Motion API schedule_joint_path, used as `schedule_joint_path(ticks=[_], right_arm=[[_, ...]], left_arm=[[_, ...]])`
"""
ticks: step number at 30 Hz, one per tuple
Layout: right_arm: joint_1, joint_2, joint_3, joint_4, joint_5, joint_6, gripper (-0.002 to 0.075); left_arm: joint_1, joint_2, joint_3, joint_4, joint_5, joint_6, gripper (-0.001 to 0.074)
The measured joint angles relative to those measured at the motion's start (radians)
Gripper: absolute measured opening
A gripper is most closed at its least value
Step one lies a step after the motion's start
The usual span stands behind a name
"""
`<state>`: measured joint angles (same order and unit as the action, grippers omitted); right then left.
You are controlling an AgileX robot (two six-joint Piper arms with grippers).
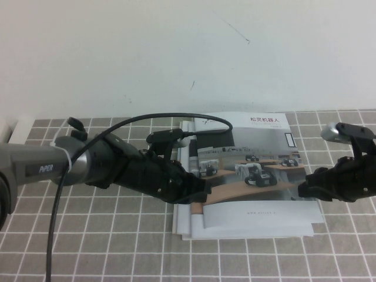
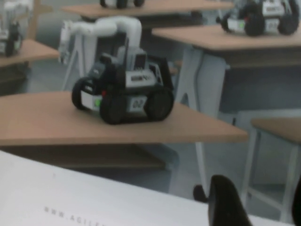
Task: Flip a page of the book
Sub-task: Open the closed book
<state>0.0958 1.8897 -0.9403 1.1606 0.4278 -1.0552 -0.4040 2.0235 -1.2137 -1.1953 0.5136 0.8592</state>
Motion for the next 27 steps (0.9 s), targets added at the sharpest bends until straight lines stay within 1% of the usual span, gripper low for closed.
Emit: schedule_joint_path(ticks=[4, 7, 13, 27], right_arm=[[0.0, 0.001, 0.0, 0.068, -0.001, -0.071, 0.0303], [0.0, 0.001, 0.0, 0.081, -0.007, -0.098, 0.0303], [0.0, 0.004, 0.0, 0.081, -0.036, -0.106, 0.0303], [0.0, 0.052, -0.008, 0.094, -0.032, -0.117, 0.0303]], left_arm=[[0.0, 0.0, 0.0, 0.0, 0.001, 0.0, -0.0004], [0.0, 0.0, 0.0, 0.0, 0.002, 0.0, -0.0004], [0.0, 0.002, 0.0, 0.0, 0.002, 0.0, -0.0004], [0.0, 0.002, 0.0, 0.0, 0.002, 0.0, -0.0004]])
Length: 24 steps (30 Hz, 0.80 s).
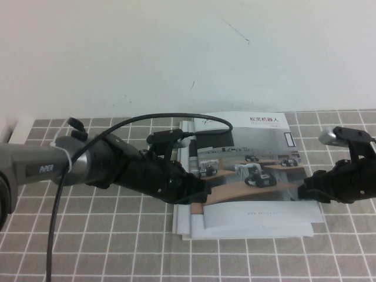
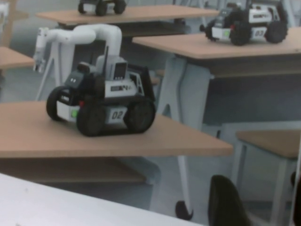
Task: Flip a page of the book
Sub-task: Open the closed book
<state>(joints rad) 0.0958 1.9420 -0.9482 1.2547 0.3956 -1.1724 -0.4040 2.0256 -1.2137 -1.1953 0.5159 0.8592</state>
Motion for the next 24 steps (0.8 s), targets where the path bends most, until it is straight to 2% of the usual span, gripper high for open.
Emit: schedule_joint_path(ticks=[13, 24], right_arm=[[0.0, -0.125, 0.0, 0.009, 0.005, -0.016, 0.0303], [0.0, -0.128, 0.0, 0.009, 0.027, -0.028, 0.0303]], left_arm=[[0.0, 0.0, 0.0, 0.0, 0.004, 0.0, -0.0004], [0.0, 0.0, 0.0, 0.0, 0.019, -0.002, -0.0004]])
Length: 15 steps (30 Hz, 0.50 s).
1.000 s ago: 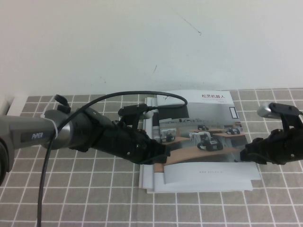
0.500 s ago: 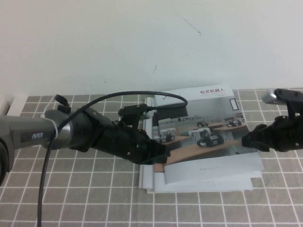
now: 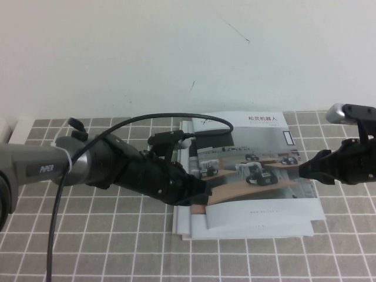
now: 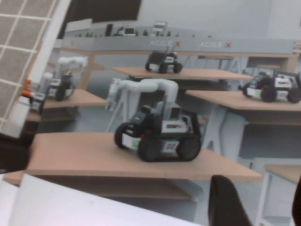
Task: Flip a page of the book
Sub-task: Open the closed book
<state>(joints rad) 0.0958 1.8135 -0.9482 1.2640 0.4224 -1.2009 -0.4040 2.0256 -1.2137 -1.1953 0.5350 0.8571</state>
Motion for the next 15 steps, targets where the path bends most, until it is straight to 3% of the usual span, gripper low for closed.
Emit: schedule_joint_path(ticks=[15], right_arm=[[0.0, 0.08, 0.0, 0.0, -0.06, -0.033, 0.0303]], left_arm=[[0.0, 0.0, 0.0, 0.01, 0.011, 0.0, -0.0004]])
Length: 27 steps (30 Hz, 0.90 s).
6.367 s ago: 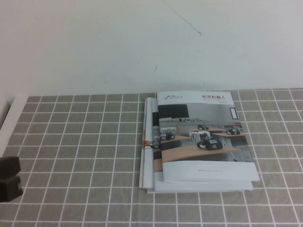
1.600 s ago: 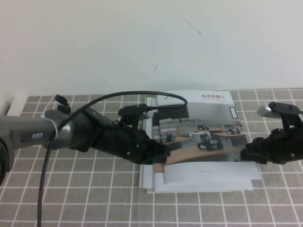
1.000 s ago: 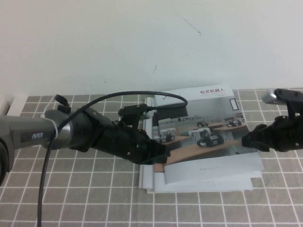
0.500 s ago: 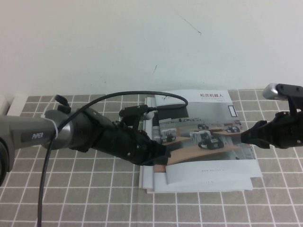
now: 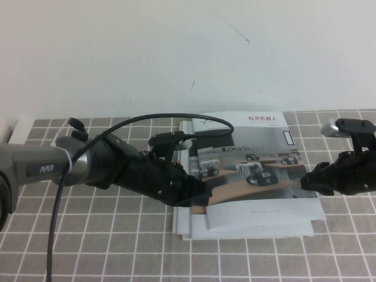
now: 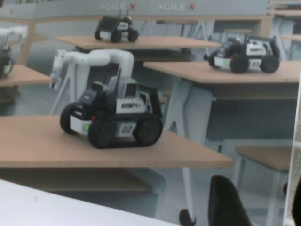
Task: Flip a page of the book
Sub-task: Open the closed book
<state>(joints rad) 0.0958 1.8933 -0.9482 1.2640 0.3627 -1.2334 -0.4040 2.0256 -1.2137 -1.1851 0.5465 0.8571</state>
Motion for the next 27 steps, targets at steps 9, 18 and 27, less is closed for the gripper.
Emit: schedule_joint_path(ticks=[9, 18, 27], right_arm=[[0.0, 0.009, 0.0, 0.0, -0.001, -0.014, 0.0303], [0.0, 0.036, 0.0, 0.008, -0.001, -0.023, 0.0303], [0.0, 0.037, 0.0, 0.057, 0.011, -0.051, 0.0303]], left_arm=[[0.0, 0.0, 0.0, 0.002, 0.0, 0.0, -0.0004], [0.0, 0.0, 0.0, 0.002, 0.0, 0.0, -0.0004], [0.0, 0.0, 0.0, 0.002, 0.0, 0.002, -0.0004]])
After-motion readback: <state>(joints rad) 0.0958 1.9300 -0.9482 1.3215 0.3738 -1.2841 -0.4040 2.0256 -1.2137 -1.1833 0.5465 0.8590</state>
